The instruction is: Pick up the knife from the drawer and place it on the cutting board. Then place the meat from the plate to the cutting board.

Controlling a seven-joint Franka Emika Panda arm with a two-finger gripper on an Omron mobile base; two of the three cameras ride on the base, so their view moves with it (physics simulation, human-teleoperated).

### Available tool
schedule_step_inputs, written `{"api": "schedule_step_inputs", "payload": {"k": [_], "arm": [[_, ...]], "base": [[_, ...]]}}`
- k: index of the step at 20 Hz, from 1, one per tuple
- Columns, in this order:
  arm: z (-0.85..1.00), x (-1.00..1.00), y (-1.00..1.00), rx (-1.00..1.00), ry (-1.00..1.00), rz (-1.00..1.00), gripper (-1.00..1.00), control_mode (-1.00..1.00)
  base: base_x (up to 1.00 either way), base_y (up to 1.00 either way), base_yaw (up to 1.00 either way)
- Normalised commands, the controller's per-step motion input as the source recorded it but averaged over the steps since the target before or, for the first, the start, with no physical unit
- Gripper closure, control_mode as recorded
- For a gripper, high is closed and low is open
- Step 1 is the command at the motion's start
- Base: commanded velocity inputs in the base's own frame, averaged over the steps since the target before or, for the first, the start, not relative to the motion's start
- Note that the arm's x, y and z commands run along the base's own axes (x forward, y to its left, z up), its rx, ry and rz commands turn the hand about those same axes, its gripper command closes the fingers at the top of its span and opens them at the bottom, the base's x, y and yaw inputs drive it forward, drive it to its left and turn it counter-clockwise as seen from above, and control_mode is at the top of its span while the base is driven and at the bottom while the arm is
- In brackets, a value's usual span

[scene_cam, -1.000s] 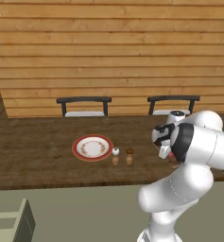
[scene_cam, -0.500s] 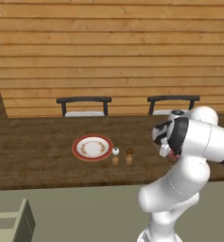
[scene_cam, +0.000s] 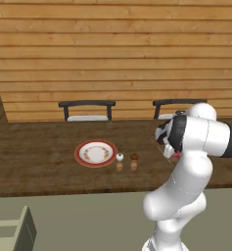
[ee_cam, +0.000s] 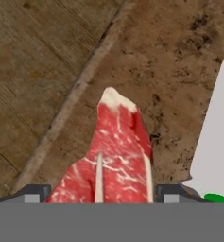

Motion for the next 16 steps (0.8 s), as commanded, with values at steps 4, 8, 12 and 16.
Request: {"api": "schedule_step_inputs", "payload": {"k": [4,8,12,16], "arm": [[-0.29,0.15,-0.03,0.00,0.00,0.00,1.00,-1.00],[-0.24,0.08,-0.02,0.00,0.00,0.00,1.00,-1.00],[0.01,0.00,0.00,0.00,0.00,0.00,-1.00,-1.00],[0.12,0.00,0.00,0.00,0.00,0.00,-1.00,-1.00]], "base": [[0.00,0.00,0.00],[0.00,0.00,0.00],[0.00,0.00,0.00],[0.00,0.00,0.00]]}}
